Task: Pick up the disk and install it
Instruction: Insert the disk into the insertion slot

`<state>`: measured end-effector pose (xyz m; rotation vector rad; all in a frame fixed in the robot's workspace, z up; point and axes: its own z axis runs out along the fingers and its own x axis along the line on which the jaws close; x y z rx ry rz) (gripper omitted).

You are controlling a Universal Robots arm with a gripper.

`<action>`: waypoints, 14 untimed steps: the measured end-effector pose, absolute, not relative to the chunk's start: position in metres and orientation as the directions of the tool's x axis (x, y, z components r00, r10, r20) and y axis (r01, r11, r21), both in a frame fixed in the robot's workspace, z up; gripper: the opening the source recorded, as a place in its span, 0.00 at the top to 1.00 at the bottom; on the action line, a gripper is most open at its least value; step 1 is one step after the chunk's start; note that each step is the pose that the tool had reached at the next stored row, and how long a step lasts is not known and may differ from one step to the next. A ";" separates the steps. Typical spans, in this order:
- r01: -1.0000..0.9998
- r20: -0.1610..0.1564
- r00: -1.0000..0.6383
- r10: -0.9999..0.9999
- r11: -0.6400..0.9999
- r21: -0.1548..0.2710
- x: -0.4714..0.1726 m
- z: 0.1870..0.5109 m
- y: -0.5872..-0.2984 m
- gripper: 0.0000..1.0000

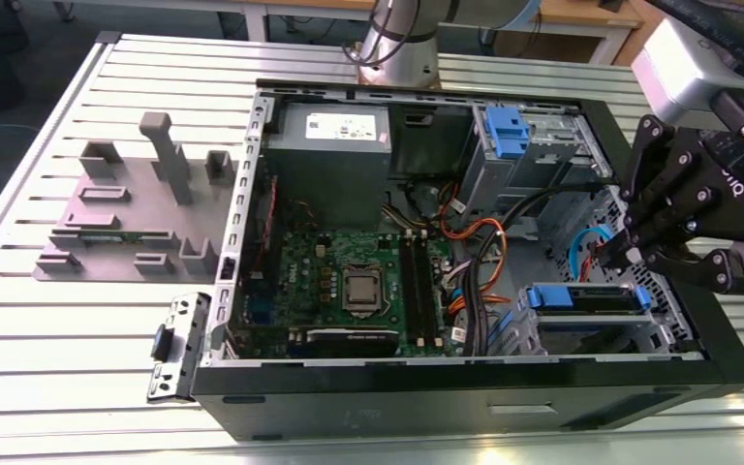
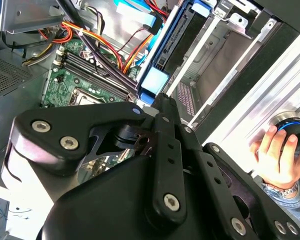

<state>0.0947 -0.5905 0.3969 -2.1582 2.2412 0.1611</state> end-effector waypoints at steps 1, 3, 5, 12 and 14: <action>-0.998 -0.090 -0.040 -0.995 0.035 0.056 0.095 0.397 -0.591 0.90; -0.998 -0.090 -0.040 -0.995 0.035 0.056 0.095 0.396 -0.591 0.90; -0.998 -0.090 -0.040 -0.995 0.035 0.056 0.095 0.396 -0.591 0.90; -0.998 -0.090 -0.040 -0.995 0.035 0.056 0.095 0.393 -0.591 0.90; -0.998 -0.090 -0.040 -0.995 0.035 0.056 0.095 0.393 -0.591 0.90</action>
